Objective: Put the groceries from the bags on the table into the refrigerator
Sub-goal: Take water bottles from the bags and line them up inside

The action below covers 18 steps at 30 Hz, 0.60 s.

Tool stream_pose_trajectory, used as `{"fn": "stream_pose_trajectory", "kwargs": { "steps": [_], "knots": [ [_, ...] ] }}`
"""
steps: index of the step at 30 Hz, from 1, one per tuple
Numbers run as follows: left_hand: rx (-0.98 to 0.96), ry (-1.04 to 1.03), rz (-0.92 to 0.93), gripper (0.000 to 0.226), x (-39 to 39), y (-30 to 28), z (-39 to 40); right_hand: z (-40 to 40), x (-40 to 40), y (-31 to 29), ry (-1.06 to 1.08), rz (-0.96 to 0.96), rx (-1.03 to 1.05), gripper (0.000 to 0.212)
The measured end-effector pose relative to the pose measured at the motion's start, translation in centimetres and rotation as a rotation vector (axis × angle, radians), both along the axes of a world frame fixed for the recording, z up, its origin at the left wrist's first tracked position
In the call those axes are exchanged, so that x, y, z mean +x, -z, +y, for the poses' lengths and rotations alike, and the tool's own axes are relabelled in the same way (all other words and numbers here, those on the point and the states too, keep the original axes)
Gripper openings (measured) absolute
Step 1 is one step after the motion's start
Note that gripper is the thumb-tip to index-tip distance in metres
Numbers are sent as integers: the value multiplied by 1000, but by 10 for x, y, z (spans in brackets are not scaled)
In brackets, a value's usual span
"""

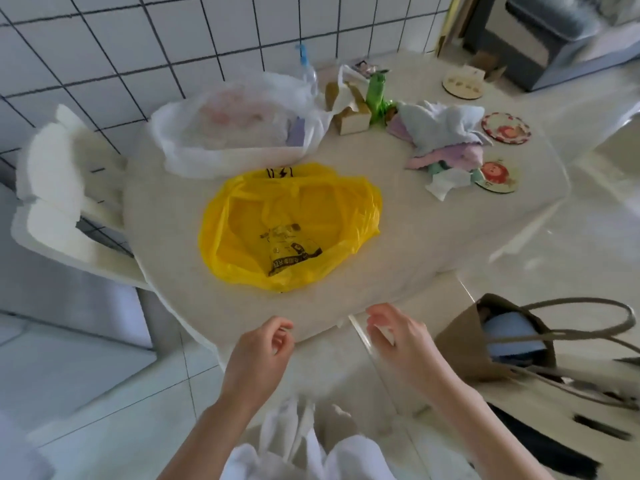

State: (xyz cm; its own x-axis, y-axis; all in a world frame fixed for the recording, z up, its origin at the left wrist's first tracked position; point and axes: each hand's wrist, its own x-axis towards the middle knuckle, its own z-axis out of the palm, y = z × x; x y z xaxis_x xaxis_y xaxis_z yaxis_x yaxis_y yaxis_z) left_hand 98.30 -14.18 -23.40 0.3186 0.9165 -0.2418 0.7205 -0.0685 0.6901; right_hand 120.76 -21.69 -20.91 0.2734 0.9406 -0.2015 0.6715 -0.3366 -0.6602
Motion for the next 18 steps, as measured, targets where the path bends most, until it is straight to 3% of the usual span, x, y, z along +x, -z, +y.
{"fn": "stream_pose_trajectory", "kwargs": {
  "steps": [18],
  "knots": [
    [113, -204, -72, 15, 37, -12, 244, 247, 35, -6, -206, -114, 49, 26]
  ]
}}
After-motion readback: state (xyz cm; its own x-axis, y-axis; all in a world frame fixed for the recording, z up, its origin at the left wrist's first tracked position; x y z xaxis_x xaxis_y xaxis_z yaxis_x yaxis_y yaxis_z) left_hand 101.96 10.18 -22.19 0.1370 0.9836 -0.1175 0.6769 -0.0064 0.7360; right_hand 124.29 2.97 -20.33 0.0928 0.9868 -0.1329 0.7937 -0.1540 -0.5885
